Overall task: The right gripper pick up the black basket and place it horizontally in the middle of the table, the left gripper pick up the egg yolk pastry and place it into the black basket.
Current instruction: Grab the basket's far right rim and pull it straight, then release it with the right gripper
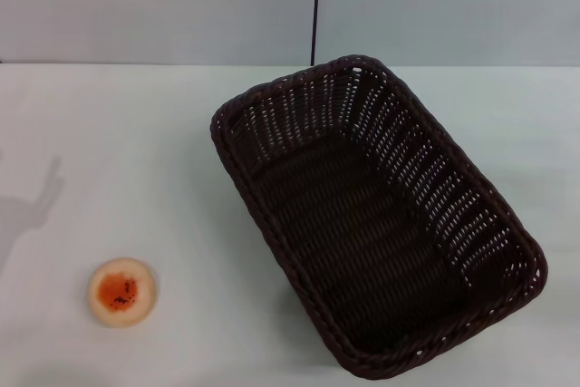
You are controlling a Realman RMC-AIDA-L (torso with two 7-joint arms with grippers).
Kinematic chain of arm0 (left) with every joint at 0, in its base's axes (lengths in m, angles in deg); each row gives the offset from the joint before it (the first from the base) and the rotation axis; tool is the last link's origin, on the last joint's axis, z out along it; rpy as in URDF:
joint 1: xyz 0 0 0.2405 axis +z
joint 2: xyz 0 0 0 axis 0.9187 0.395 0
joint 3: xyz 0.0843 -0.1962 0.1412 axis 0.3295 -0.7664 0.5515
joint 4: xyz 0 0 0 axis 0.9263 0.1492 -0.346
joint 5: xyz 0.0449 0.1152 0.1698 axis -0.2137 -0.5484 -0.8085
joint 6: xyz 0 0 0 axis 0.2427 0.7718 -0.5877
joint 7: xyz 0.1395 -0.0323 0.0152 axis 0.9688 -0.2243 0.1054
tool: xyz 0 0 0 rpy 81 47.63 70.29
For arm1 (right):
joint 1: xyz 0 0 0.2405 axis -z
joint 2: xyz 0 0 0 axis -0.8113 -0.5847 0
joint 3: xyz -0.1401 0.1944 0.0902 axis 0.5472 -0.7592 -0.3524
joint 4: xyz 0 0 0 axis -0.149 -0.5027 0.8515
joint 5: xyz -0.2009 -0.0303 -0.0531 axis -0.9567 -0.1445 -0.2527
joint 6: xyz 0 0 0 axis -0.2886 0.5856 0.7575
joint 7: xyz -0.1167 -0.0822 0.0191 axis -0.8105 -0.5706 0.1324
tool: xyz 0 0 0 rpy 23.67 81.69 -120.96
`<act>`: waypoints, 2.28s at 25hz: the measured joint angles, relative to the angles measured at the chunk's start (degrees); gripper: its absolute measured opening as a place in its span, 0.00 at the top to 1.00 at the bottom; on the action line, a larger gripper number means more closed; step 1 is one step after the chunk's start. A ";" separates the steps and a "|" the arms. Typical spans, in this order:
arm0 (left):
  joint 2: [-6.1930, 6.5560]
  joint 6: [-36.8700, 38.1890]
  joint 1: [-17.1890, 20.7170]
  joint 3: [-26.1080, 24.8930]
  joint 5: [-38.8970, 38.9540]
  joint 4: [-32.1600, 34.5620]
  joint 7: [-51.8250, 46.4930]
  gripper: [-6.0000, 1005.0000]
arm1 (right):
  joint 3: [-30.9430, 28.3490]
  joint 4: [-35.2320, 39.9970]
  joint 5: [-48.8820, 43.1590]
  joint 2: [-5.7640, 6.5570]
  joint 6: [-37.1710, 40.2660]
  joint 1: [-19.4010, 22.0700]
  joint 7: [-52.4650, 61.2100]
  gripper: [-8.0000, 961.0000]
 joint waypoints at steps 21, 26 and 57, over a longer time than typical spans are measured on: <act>0.04 1.64 -2.71 -2.66 0.04 3.30 -3.82 0.18 | 0.41 39.53 -31.97 3.05 0.53 -6.70 47.39 0.24; 0.04 1.93 -3.25 -2.54 -0.11 3.84 -3.84 0.18 | 1.81 47.08 -47.82 7.21 10.09 -16.06 64.47 0.24; 0.05 3.98 -2.10 -1.91 -0.35 4.51 -3.88 0.18 | 29.92 19.25 -72.55 3.53 -3.36 -43.28 85.71 0.24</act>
